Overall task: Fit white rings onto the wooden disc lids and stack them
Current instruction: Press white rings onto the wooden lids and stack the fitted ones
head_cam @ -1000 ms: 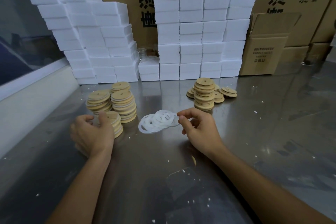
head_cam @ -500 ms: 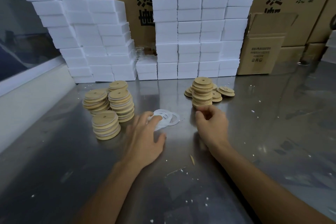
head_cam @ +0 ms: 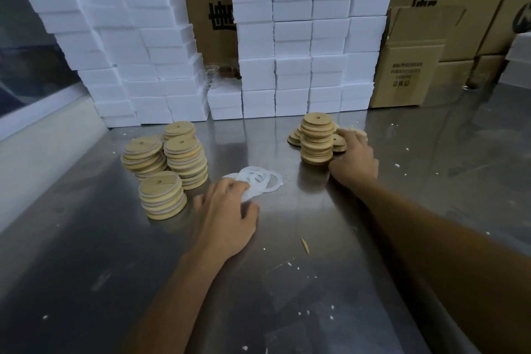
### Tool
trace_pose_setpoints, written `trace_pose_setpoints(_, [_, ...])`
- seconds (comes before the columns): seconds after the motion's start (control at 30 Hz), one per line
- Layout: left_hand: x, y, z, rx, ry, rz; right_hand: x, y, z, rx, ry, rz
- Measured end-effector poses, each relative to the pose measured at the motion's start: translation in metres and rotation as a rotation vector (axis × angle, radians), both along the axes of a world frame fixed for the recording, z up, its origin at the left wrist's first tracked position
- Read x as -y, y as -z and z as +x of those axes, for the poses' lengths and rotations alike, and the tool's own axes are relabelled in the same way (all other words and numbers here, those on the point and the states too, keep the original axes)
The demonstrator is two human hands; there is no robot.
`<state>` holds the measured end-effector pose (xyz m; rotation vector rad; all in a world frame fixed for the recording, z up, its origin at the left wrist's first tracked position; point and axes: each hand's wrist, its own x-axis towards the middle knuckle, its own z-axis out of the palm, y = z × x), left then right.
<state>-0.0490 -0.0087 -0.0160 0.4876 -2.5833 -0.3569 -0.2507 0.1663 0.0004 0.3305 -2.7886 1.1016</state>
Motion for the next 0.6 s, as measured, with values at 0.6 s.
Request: trace_pose_setpoints(0.6, [0.003, -0.004, -0.002, -0.001, -0.075, 0.013, 0.006, 0.002, -0.011, -0.179, 0.035, 0.429])
